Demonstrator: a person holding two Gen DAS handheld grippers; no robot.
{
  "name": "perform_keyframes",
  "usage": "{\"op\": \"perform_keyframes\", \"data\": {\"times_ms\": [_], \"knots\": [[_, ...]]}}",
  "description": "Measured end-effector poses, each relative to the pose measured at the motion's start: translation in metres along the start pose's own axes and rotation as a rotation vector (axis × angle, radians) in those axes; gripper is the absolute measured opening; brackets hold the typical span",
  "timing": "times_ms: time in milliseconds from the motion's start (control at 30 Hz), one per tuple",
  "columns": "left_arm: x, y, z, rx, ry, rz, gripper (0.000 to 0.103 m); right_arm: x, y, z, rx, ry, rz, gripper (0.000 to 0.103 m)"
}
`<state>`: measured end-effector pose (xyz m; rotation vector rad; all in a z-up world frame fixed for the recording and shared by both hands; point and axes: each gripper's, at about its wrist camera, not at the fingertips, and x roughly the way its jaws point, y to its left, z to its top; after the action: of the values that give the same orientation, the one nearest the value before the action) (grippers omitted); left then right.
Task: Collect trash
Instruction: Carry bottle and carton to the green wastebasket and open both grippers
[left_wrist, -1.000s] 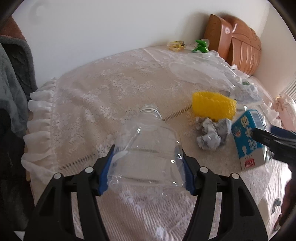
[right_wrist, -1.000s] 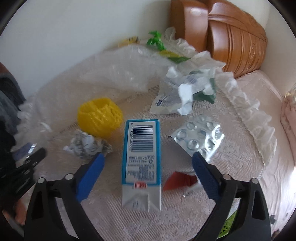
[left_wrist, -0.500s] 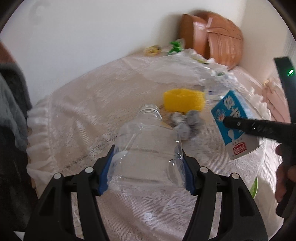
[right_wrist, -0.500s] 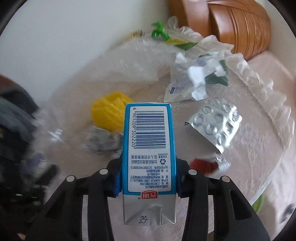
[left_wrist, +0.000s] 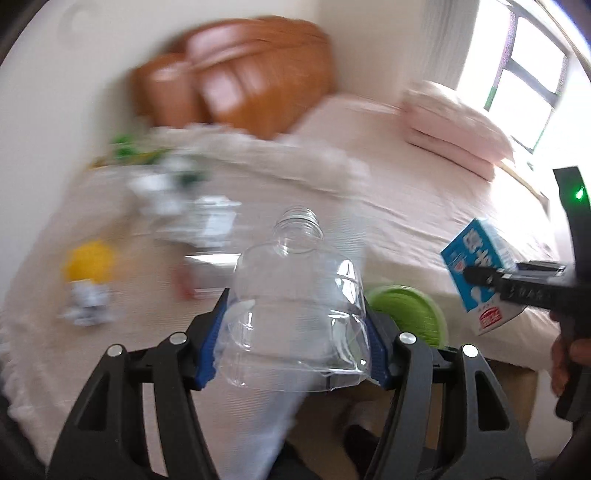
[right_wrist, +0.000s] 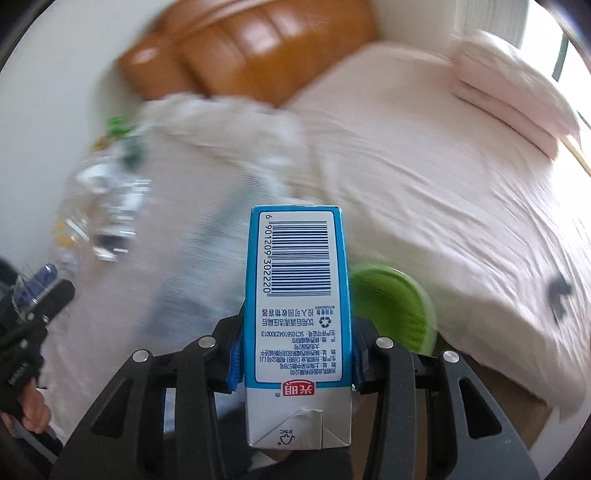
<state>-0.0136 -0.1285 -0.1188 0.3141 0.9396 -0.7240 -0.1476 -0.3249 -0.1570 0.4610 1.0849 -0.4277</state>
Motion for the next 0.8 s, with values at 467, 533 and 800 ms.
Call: {"op": "perform_keyframes", "data": {"times_ms": [467,533,800], "knots": [[0.159,-0.209,0.0,0.188,0.234,-0.107,0.062,0.012,-0.18,-0.019,0.147,0.04,-0.103,0.043],[0.164,-0.221,-0.001,0.2,0.252,-0.101,0.075,0.012,-0.185,-0.016,0.144,0.041,-0.085,0.043],[0.14,-0.222,0.015,0.218,0.201,-0.042,0.092,0.026,-0.175,-0.001,0.043,0.046,-0.019,0.044]]}}
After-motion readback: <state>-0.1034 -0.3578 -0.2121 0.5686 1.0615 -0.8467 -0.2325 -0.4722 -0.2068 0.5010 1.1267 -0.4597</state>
